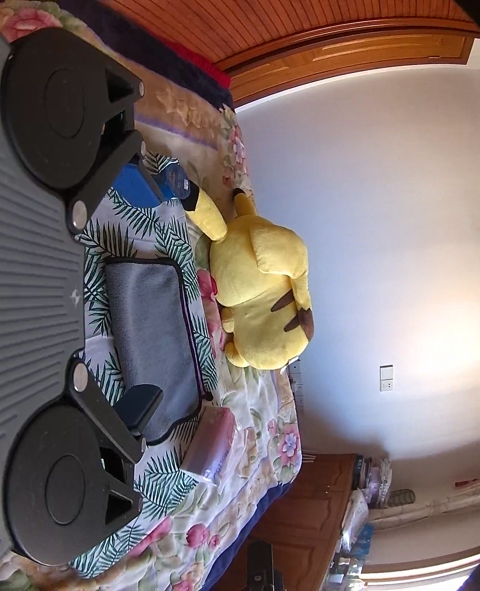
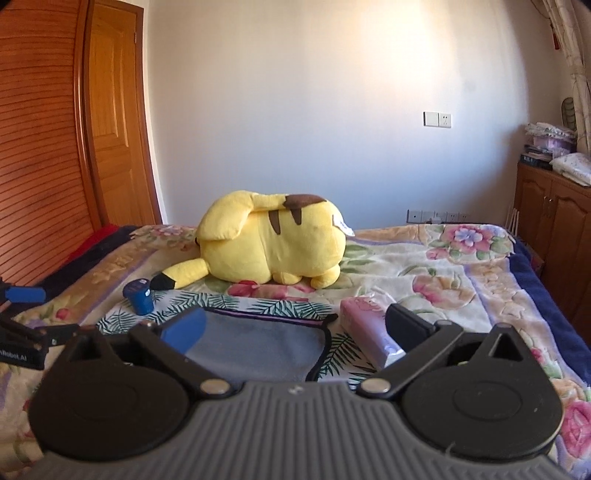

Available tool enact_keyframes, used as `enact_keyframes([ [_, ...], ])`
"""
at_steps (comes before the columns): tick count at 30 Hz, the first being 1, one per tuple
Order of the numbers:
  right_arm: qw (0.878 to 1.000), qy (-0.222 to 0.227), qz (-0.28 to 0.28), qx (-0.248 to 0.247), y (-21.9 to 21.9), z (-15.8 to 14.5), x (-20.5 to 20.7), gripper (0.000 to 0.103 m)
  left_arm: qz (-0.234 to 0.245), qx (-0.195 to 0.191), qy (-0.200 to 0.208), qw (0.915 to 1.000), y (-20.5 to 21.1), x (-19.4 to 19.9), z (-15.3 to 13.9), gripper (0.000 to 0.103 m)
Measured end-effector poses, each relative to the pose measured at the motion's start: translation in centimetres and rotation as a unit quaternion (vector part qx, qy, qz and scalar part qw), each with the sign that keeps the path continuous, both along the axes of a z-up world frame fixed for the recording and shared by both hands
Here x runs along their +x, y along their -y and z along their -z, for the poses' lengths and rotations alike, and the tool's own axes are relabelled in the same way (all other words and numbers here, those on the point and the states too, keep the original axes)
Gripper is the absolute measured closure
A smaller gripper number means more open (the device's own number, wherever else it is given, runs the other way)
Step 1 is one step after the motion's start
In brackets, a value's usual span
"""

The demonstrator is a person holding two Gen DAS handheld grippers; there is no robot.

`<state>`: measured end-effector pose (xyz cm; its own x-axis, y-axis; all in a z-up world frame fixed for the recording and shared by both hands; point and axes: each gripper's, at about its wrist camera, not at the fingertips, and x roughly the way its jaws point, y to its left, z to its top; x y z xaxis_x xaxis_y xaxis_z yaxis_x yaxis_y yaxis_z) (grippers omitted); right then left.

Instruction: Fold towel

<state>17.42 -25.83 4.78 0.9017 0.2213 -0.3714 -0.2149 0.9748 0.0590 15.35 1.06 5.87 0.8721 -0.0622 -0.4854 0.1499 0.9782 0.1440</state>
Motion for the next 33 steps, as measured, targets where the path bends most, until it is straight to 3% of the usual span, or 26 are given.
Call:
enact_keyframes([
  [12, 1.000, 0.014, -0.001, -0.003, -0.2, -0.8, -3.6, 0.000, 0.001, -0.014, 0.016, 0.9998, 1.0, -4.0, -1.3, 0.000],
  [33, 1.000, 0.001, -0.004, 0.002, -2.0, 2.3, -8.3, 0.000, -0.009, -0.017, 0.006, 0.9998, 1.4, -10.0, 1.7, 0.000],
])
